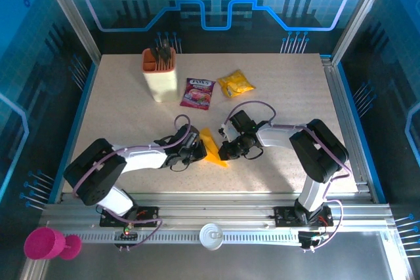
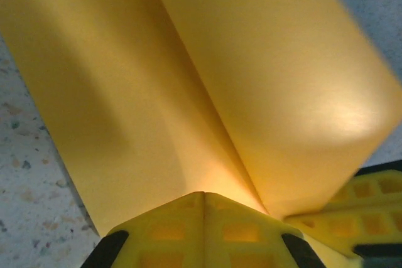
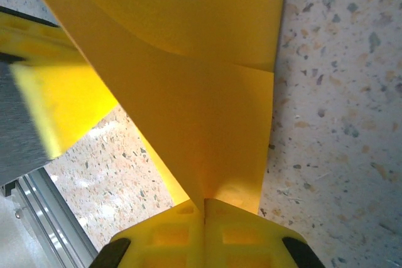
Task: Fold a paper plane with a square sheet of paper (pick it up from the middle)
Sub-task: Fourth fold the wing at the center of the table.
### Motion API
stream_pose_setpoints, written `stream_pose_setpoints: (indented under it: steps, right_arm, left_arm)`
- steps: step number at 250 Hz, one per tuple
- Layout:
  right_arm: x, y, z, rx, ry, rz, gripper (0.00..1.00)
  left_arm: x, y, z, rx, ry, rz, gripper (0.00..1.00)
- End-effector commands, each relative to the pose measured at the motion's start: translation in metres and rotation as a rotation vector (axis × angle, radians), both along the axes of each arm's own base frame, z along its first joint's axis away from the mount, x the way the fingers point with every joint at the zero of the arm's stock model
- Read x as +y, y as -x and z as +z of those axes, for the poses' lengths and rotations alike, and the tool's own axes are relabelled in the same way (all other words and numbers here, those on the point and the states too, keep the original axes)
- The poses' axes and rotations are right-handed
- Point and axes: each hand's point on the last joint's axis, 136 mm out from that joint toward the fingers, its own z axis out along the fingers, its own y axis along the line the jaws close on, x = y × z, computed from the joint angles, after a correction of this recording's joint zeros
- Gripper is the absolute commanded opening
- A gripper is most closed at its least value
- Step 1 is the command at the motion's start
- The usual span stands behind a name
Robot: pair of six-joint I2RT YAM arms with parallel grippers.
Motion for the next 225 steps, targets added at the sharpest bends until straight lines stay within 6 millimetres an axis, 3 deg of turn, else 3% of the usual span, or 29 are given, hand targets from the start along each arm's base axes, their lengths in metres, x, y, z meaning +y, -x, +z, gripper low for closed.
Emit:
stream_pose_setpoints:
  steps: [1,85,108,173,225]
  right_arm:
    - [0.0,0.002,-0.001,0.039,-0.009,-0.012,0.0]
    - [-0.002,0.003,-0.012,0.073,0.007,-0.012,0.0]
    - [-0.008,0.006,-0.02,0.089,0.026,-0.022,0.0]
    - [-0.017,0.01,-0.033,0.127,0.037,-0.049,0.0]
    - [-0.02,0.012,-0.037,0.154,0.03,-0.061,0.0]
  left_arm:
    - [-0.01,-0.004,-0.001,-0.011,0.01,-0.042,0.0]
    - [-0.004,0.001,-0.017,0.013,-0.042,-0.068,0.0]
    - [-0.005,0.0,-0.008,-0.009,-0.031,-0.075,0.0]
    - [-0.018,-0.013,0.04,-0.126,0.034,-0.111,0.0]
    - [-0.032,-0.016,0.046,-0.148,0.08,-0.158,0.0]
